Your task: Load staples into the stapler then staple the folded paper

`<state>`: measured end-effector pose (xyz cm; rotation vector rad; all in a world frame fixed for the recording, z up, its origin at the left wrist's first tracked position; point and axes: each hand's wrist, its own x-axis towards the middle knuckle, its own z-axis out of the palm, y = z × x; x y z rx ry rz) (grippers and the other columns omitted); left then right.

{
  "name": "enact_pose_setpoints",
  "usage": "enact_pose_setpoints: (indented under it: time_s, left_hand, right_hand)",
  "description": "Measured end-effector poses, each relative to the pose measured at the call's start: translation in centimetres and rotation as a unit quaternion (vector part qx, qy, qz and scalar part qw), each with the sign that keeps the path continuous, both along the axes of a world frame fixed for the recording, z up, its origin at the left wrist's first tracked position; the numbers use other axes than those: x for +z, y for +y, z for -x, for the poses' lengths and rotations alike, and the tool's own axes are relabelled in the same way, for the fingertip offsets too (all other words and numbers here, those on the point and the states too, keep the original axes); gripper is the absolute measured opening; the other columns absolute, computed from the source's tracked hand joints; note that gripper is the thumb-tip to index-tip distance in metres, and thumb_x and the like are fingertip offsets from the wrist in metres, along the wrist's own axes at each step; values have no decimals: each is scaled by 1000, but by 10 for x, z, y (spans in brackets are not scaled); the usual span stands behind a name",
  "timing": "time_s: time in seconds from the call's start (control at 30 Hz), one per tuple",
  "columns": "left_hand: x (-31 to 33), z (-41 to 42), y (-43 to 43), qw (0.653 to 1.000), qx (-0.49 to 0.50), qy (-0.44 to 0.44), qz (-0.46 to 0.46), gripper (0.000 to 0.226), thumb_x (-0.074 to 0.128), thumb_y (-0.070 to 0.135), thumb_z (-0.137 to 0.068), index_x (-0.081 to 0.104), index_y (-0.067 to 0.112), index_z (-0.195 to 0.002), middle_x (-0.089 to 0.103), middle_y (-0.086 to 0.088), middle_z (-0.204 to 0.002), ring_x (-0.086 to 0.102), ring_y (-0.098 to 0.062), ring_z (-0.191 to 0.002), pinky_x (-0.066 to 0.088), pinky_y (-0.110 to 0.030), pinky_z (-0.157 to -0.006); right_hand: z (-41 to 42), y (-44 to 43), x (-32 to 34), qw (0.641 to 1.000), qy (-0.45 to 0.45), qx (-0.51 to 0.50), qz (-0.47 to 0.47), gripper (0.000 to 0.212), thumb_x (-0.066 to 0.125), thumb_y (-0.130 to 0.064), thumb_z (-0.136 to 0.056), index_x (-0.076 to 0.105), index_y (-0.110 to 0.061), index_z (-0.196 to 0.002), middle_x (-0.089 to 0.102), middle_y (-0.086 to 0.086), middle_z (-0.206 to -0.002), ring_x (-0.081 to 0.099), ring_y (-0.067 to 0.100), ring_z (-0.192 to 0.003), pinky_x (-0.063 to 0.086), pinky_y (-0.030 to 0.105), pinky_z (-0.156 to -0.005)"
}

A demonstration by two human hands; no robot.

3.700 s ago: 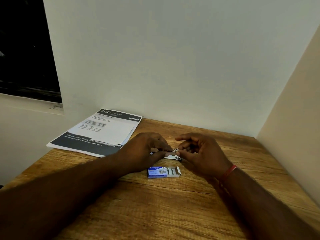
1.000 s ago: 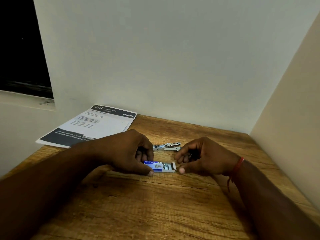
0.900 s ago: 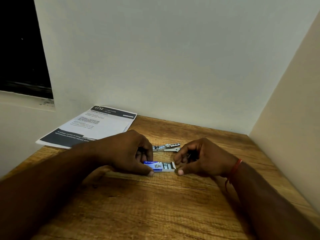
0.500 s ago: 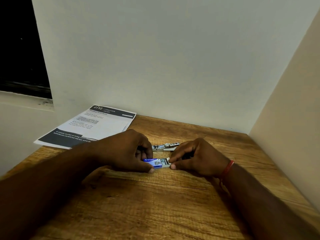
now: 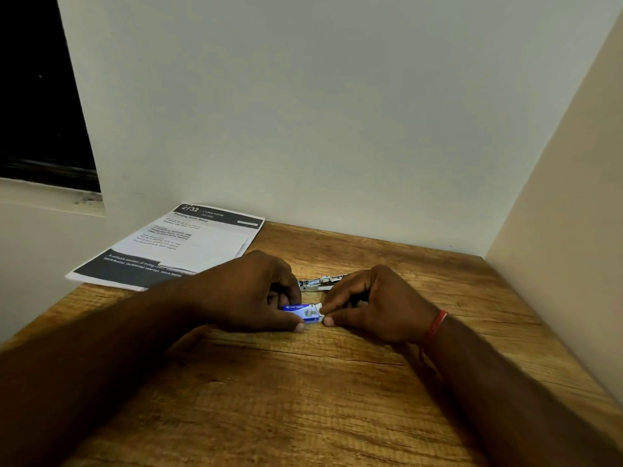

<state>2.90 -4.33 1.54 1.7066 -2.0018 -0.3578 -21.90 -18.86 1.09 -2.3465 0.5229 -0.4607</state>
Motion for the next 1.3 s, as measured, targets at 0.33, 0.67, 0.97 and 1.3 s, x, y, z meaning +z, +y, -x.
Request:
enact_pose_setpoints:
  time_s: [0.33,0.67,0.97,1.3]
  left_hand:
    - [-1,0,-1,1000,-9,-8,19,33,96,58,-82,87,35,-103,75,15,-93,74,-7,-84,60,-21,-66]
    - [-2,4,-1,1000,-3,-9,23,34,93,62,-83,86,37,-105,72,17,-91,73,-8,-86,61,-27,-68]
    - [-5,11,-2,999,-13,-12,45,38,95,60,-82,87,34,-109,73,16,-91,73,-8,-84,52,-16,-65]
    - [27,-43,-1,938,276,63,200,34,89,57,-87,86,25,-98,80,9,-89,74,-15,-87,53,-30,-76]
  right_hand:
    - [-3,6,-1,1000,-10,7,-22,35,100,-14,-80,87,-23,-113,86,-4,-98,77,9,-85,63,25,-80]
    - [-3,7,4,998,-11,10,-68,60,98,-9,-81,78,-25,-135,87,-3,-101,80,11,-88,63,23,-83]
    - [-6,8,-3,998,6,4,62,39,102,-34,-78,88,-34,-114,70,-13,-96,68,9,-85,53,15,-72]
    - [32,-43,8,977,-53,-201,40,22,96,-32,-85,85,-26,-103,75,-11,-84,60,2,-71,45,15,-63]
